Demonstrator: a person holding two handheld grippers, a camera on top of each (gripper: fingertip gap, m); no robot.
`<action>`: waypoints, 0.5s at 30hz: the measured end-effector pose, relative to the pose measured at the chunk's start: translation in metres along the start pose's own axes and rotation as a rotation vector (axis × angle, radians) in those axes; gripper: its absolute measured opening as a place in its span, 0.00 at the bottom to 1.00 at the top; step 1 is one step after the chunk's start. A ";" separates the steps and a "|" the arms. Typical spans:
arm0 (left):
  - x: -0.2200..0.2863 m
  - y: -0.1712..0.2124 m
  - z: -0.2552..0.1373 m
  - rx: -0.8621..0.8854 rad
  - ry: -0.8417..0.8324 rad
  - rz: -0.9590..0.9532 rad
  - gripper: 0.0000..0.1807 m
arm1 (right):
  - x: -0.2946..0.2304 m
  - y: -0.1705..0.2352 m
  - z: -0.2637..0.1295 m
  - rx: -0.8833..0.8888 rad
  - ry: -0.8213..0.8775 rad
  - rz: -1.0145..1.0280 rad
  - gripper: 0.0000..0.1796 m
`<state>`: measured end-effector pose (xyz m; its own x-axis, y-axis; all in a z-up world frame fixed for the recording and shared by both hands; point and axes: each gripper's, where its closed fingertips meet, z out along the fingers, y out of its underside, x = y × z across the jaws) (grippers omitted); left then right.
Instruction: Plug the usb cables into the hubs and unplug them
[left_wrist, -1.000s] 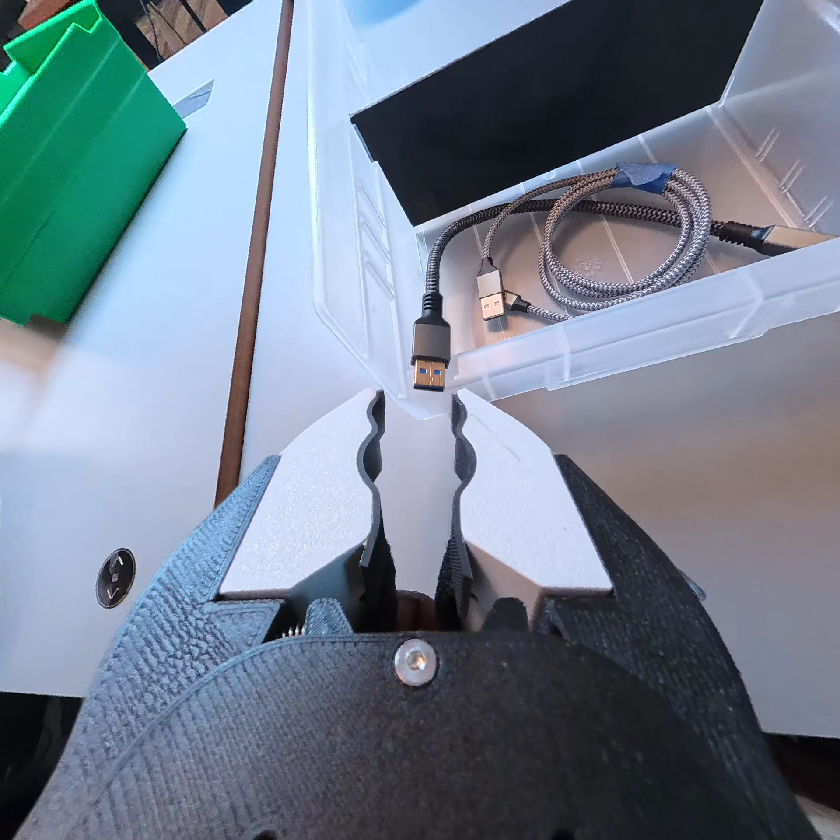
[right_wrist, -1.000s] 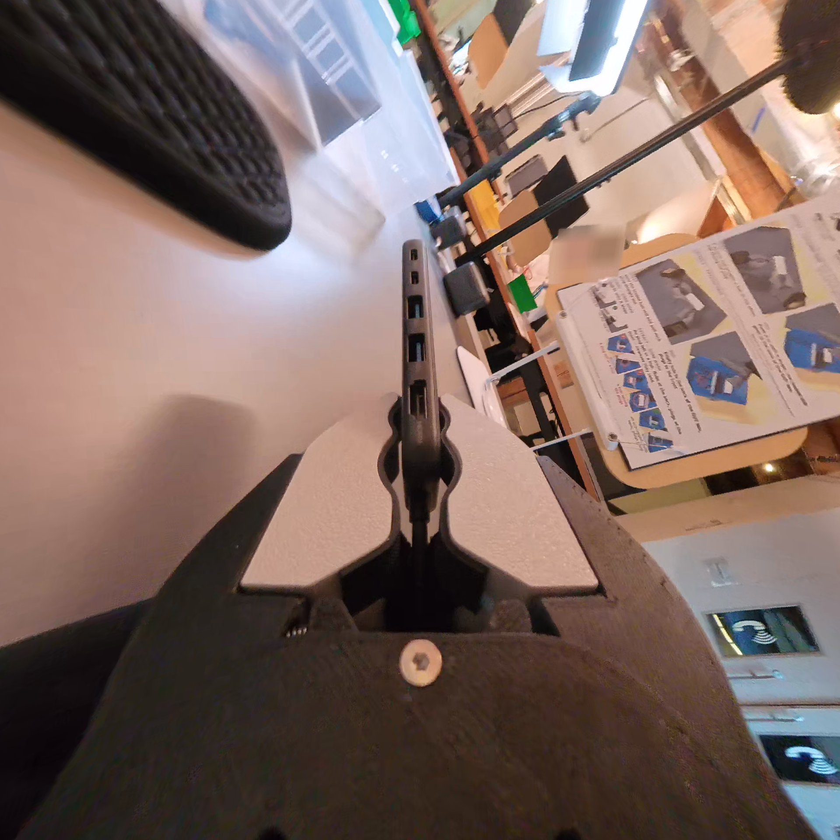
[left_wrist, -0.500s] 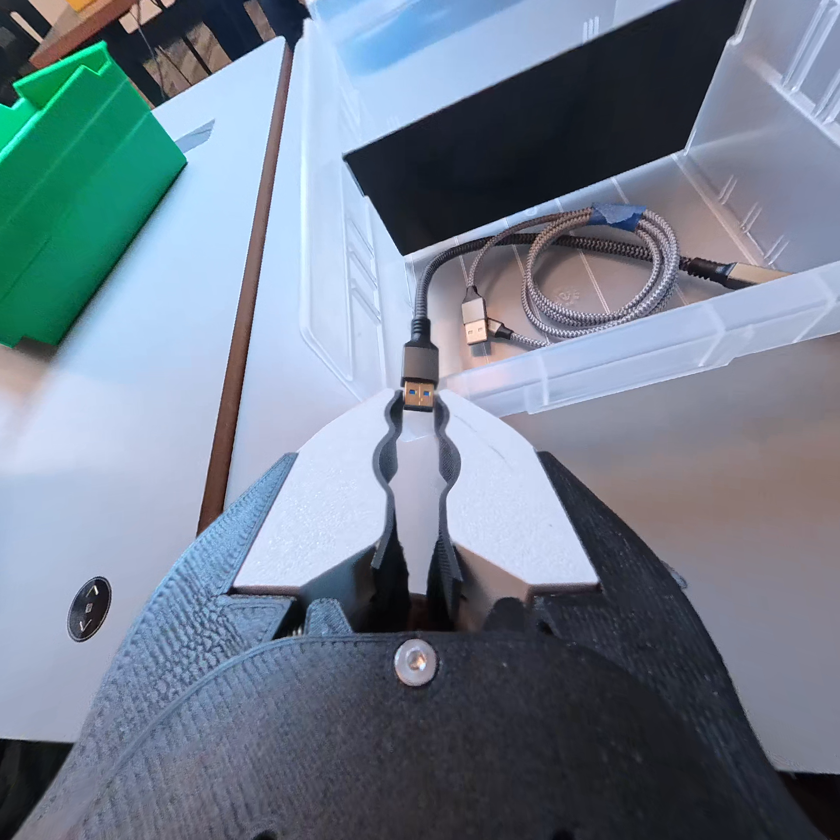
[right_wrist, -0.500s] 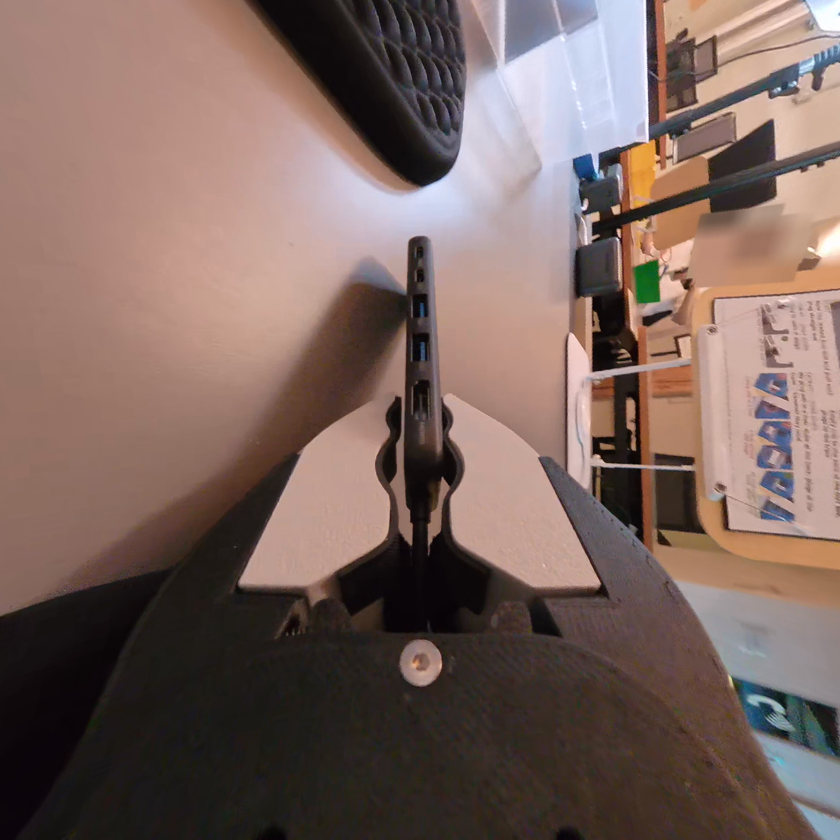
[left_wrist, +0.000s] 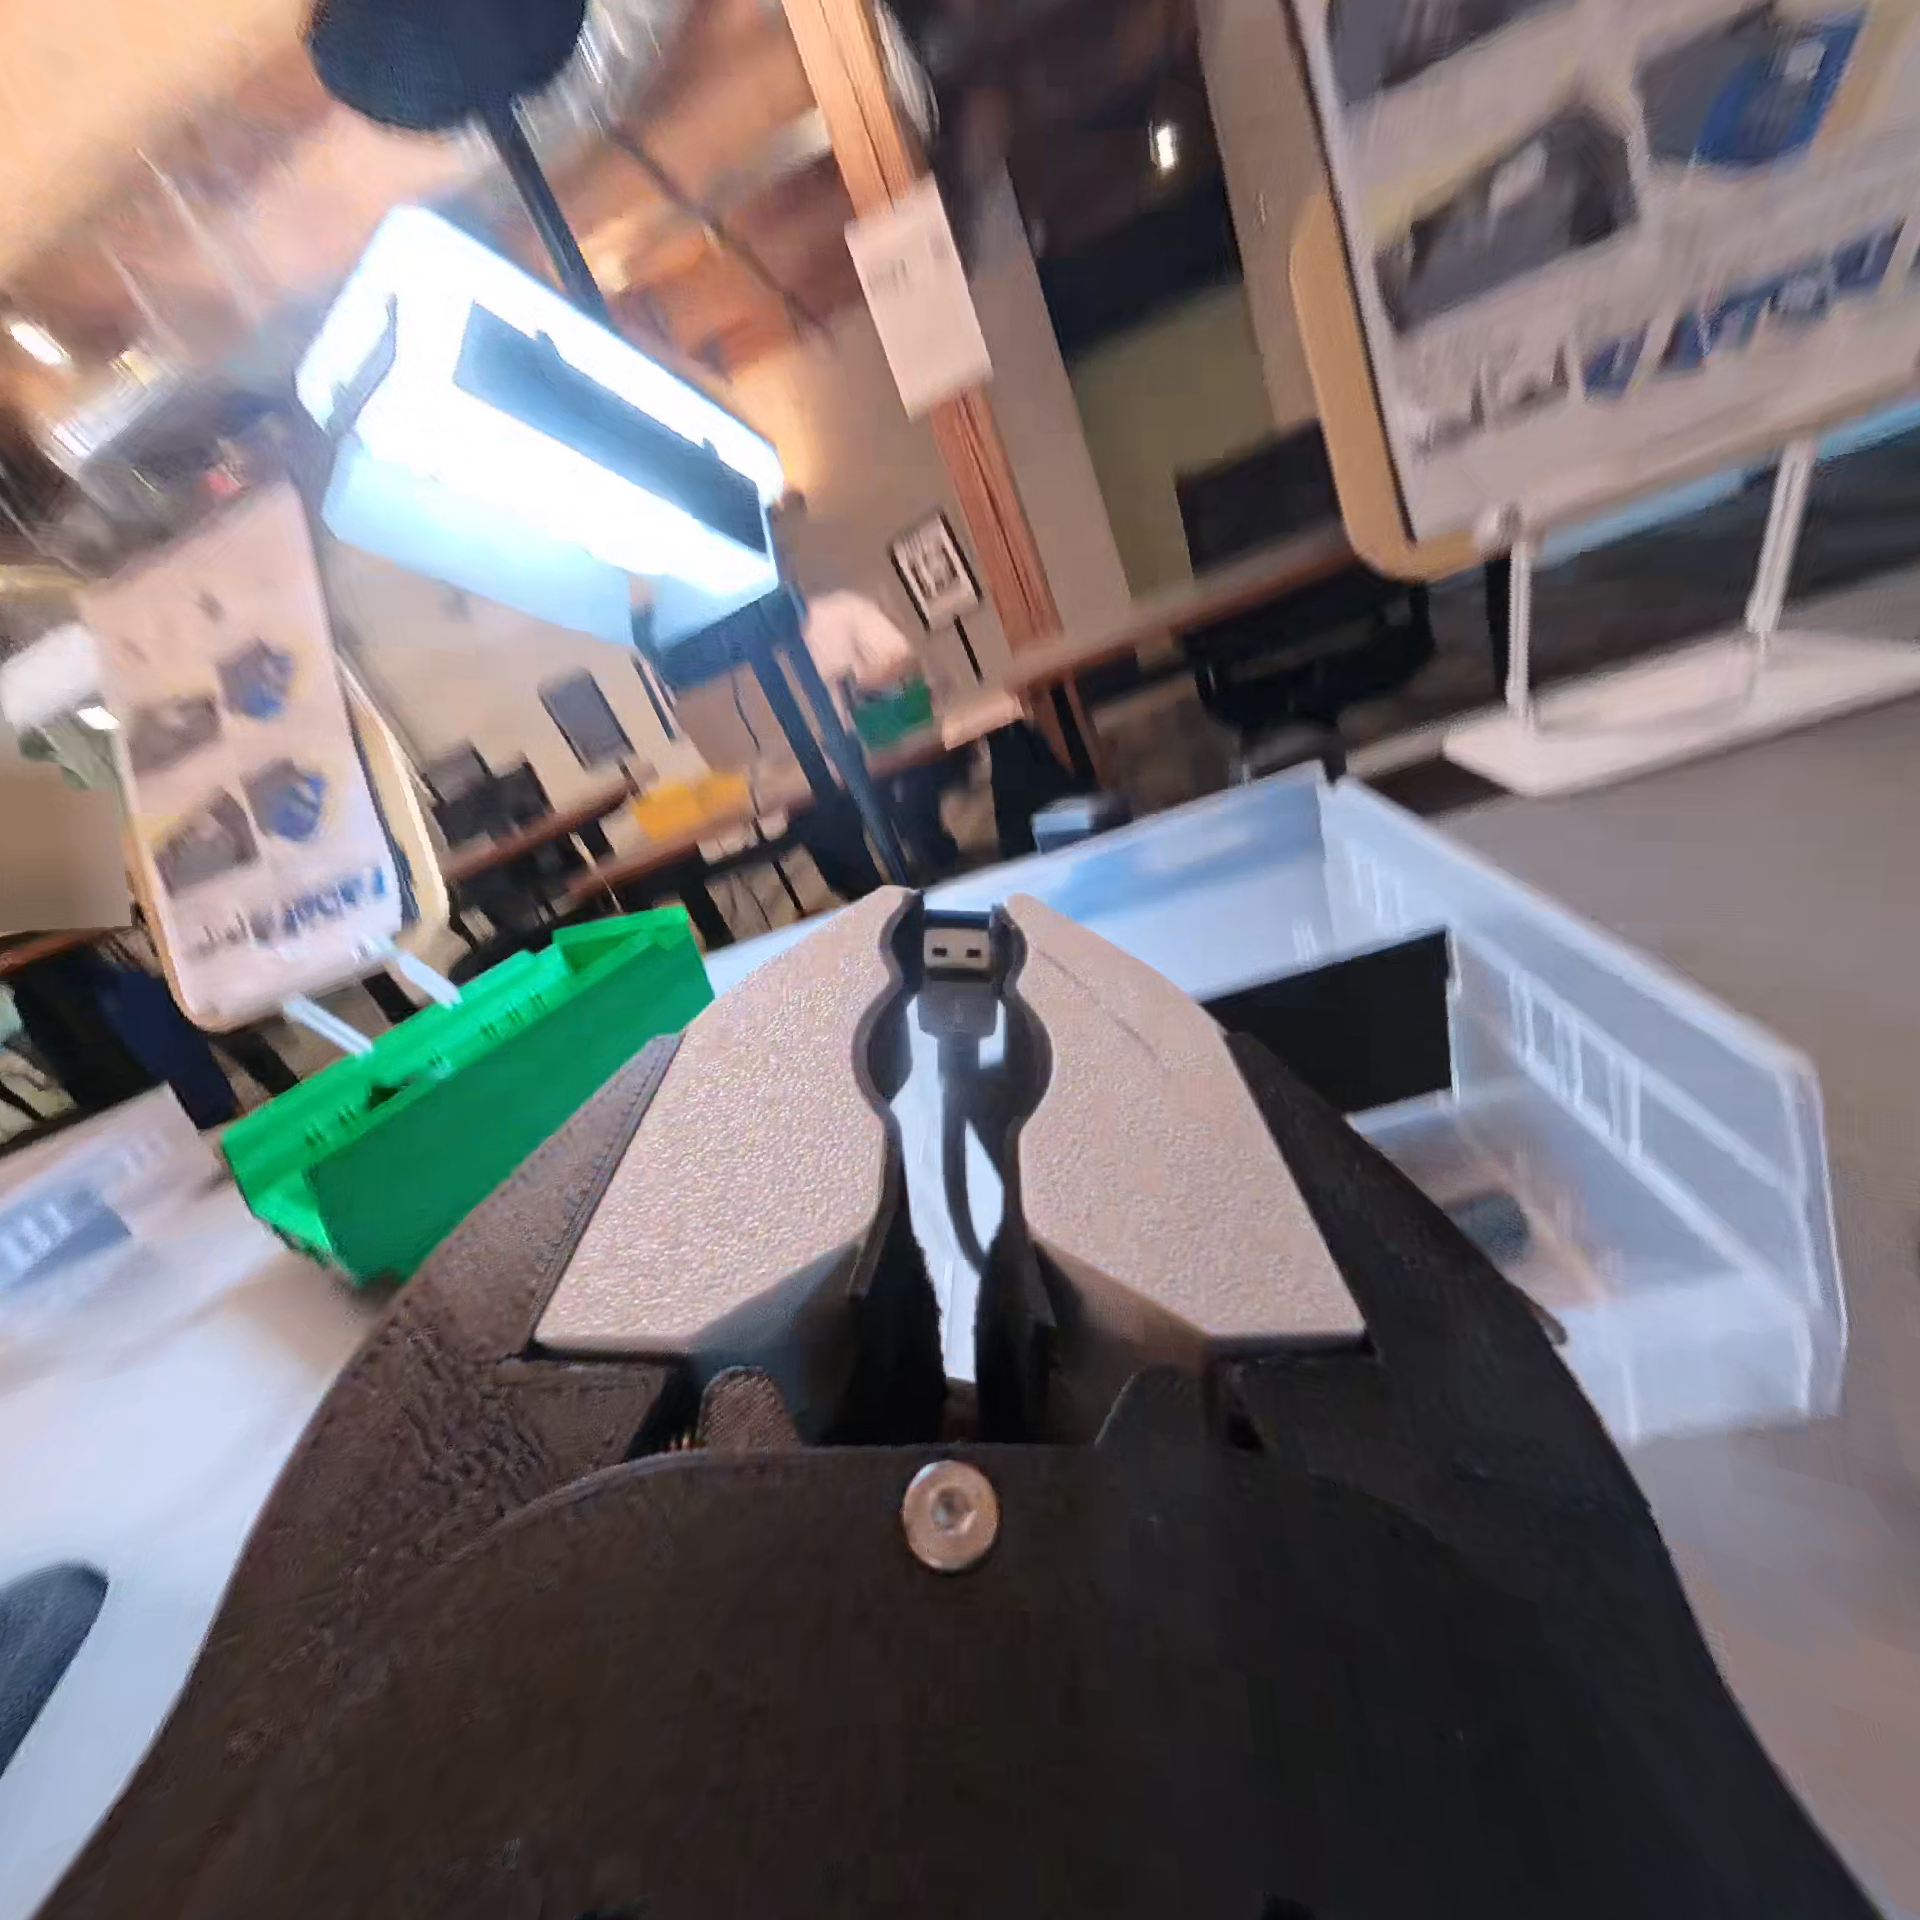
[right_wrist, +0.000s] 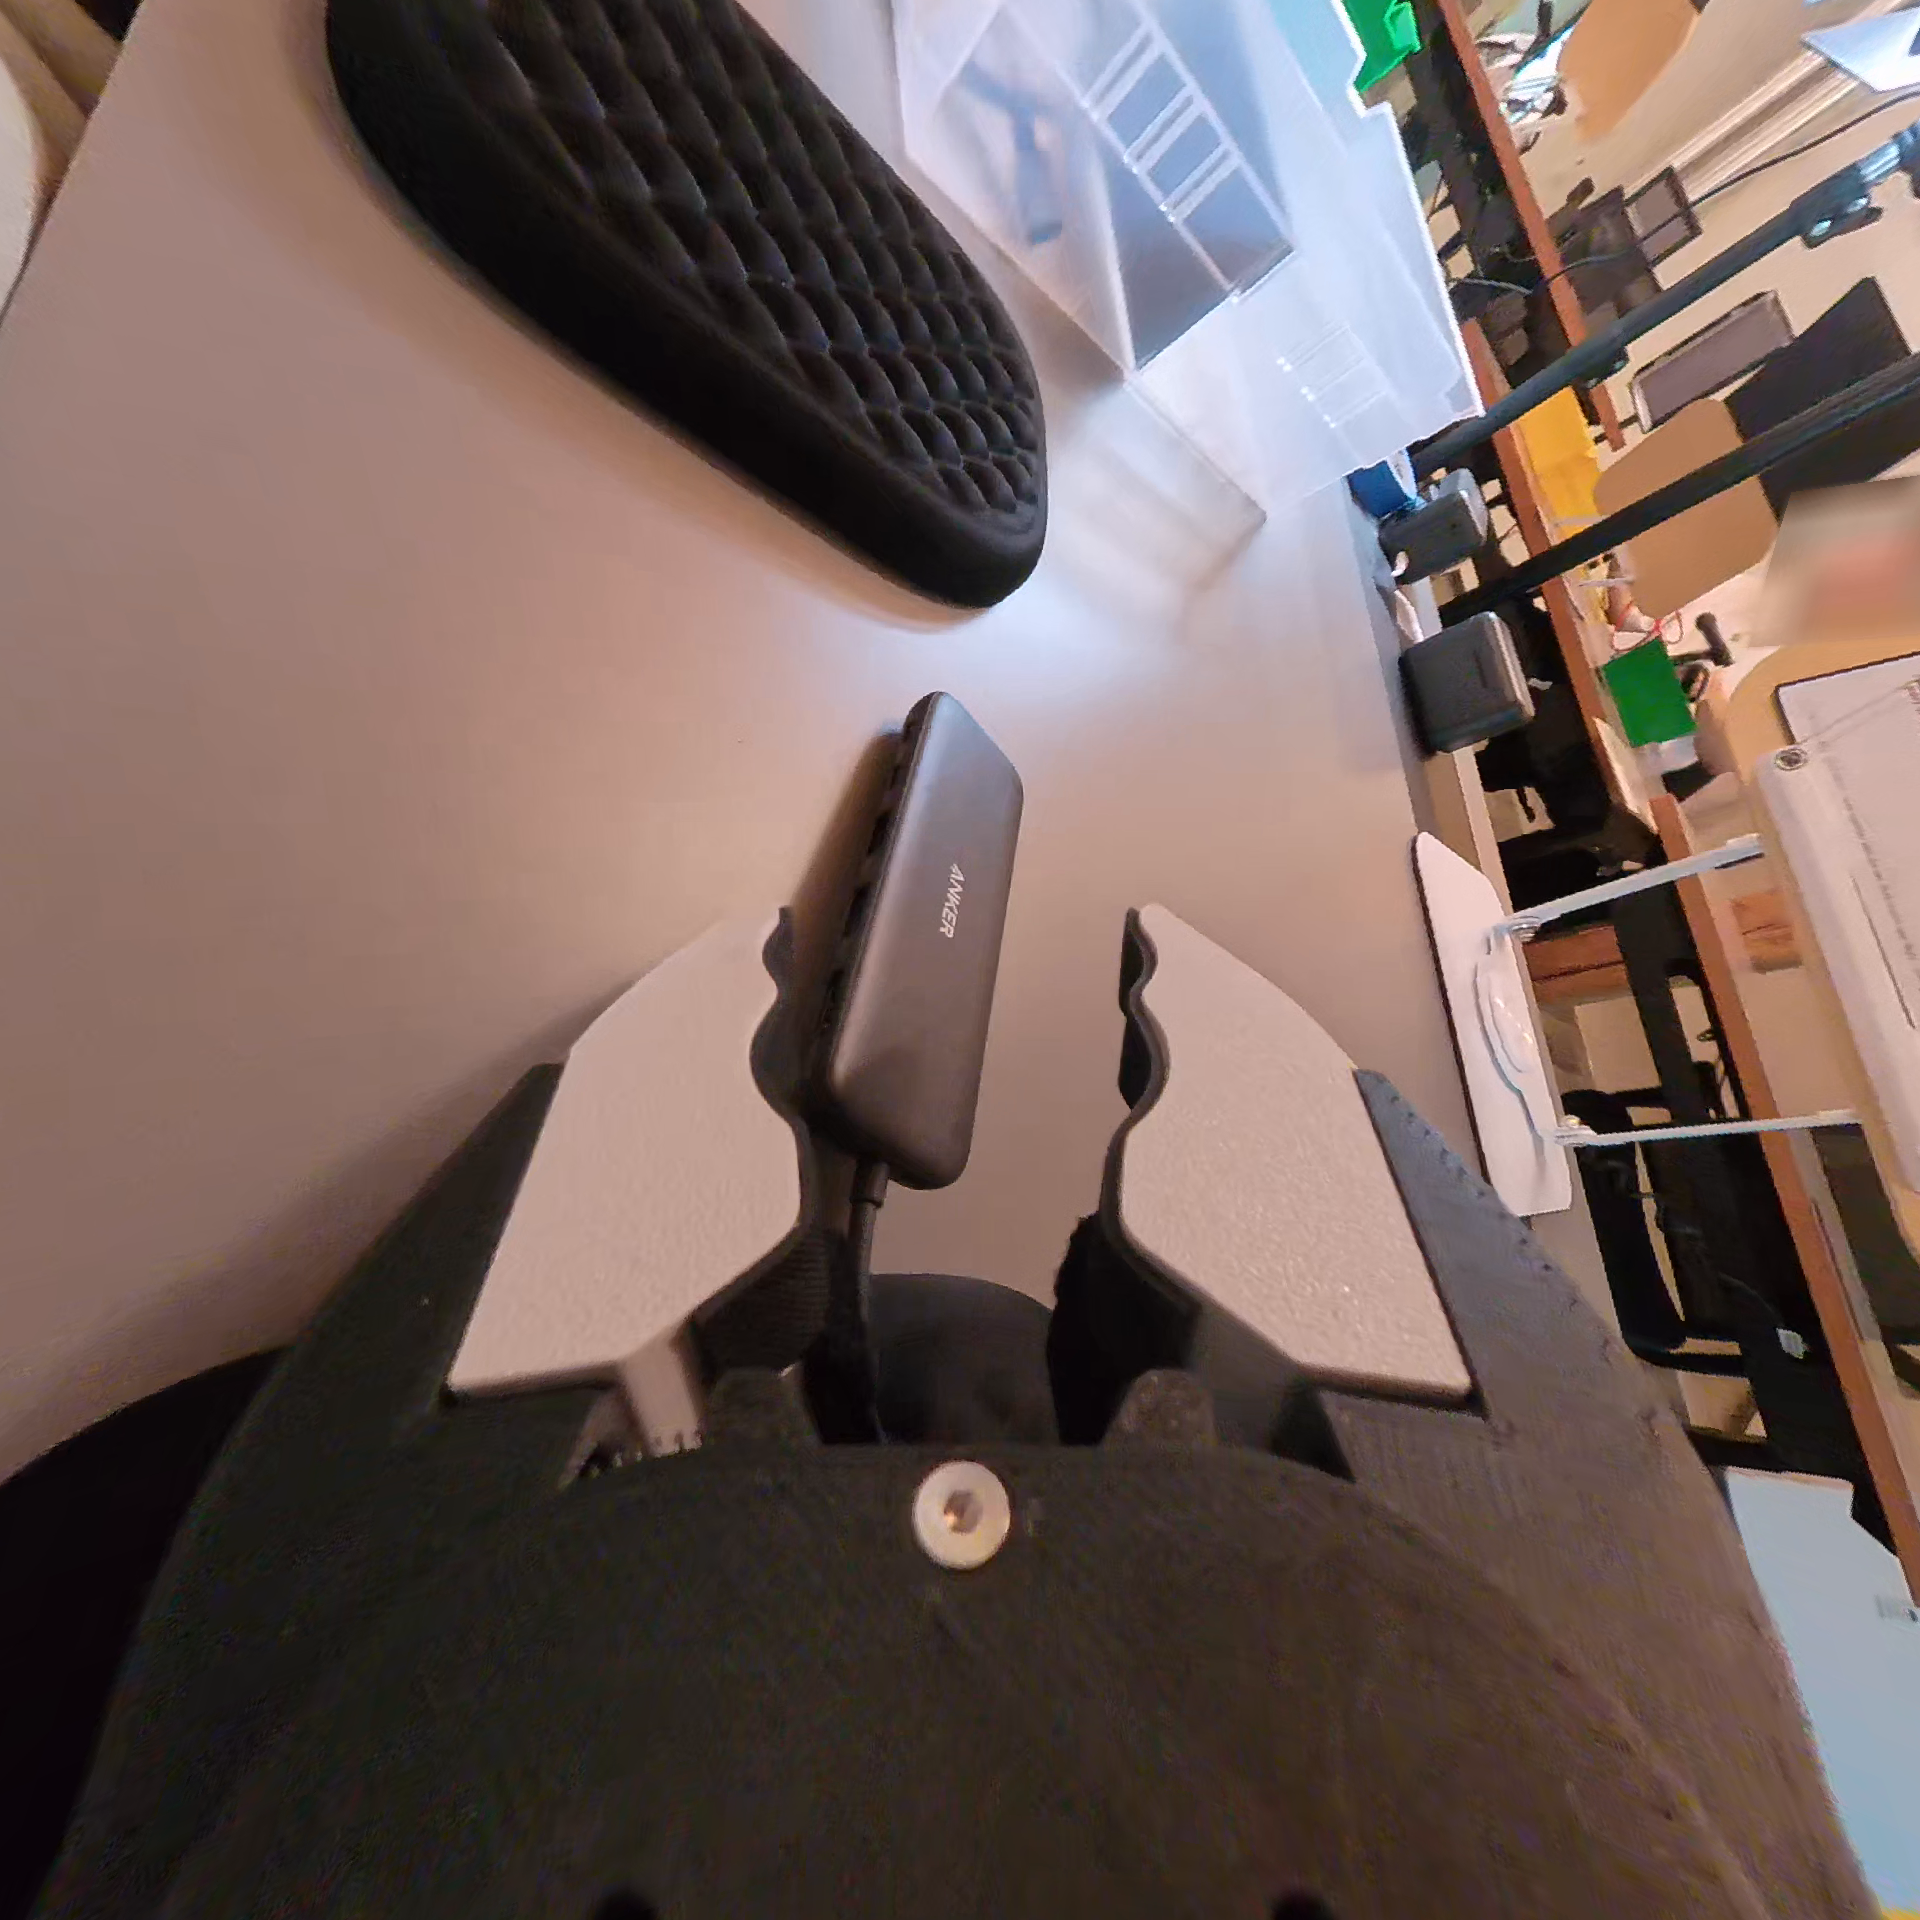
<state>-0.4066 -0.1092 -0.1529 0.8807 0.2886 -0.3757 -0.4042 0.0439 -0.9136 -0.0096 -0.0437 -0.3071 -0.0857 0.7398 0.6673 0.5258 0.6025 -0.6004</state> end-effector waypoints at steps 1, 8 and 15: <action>0.002 -0.010 0.001 0.054 -0.027 0.004 0.07 | 0.000 0.001 0.000 -0.007 0.003 -0.003 0.34; 0.025 -0.071 0.027 0.284 -0.013 0.084 0.07 | 0.002 0.013 0.000 -0.085 0.015 -0.026 0.34; 0.007 -0.146 0.054 0.435 -0.021 0.172 0.07 | 0.010 0.007 -0.004 -0.064 0.061 -0.036 0.34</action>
<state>-0.3551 -0.0624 -0.0134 0.7885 0.3462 -0.5083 -0.6137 0.3892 -0.6869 -0.0028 -0.0330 -0.3028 -0.0550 0.6973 0.7147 0.5767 0.6065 -0.5473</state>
